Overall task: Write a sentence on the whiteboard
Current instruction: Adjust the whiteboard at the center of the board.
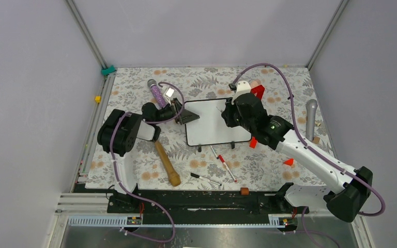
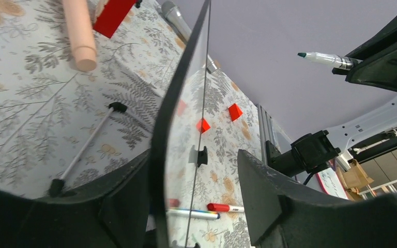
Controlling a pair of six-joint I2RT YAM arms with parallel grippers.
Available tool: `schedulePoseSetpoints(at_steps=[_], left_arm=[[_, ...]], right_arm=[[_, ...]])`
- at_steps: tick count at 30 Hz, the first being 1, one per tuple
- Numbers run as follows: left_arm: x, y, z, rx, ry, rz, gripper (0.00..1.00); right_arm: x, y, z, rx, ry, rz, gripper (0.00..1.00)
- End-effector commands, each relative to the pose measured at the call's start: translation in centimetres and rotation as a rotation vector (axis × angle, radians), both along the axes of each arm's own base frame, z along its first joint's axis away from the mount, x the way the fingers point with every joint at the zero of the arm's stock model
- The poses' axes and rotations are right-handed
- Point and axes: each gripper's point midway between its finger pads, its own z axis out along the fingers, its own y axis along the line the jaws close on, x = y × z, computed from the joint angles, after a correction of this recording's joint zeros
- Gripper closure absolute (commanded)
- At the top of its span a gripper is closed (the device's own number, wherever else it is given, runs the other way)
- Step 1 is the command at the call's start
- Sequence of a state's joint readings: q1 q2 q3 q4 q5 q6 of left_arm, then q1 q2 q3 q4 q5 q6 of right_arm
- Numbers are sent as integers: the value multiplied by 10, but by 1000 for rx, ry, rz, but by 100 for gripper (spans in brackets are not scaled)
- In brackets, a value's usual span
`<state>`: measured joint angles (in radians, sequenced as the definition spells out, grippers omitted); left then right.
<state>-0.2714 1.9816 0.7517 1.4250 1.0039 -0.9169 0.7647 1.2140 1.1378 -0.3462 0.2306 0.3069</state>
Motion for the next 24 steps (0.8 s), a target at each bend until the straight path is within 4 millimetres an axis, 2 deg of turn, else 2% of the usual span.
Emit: schedulePoseSetpoints(at_steps=[1,3,6,7,9,10,12,13,24], left_arm=[[2,22,17,0,-92,-19,38],[0,28,16,7,-90,-23,33],[-6,31,14,13,-91,-28,34],[-7,31,12,16,-88,-28,37],[-10,32,9,21,-87,-25,46],[-12,32,7,25,-92,-20,54],[-14,34,5,30,-99,-6,76],[-15,35,4,33,-101,-9,79],[-25,39,-4,46,-87,-31,66]], right_arm=[[6,-8,13,10,-59,-37,100],[6,-8,12,8,-56,-39,100],[7,-7,12,8,-55,-37,100],[7,-7,12,10,-54,-38,100],[7,-6,13,11,-55,-37,100],[8,-6,12,10,-54,-37,100],[8,-6,13,10,-55,-36,100],[8,-6,12,9,-53,-36,100],[10,-4,10,0,-40,-39,100]])
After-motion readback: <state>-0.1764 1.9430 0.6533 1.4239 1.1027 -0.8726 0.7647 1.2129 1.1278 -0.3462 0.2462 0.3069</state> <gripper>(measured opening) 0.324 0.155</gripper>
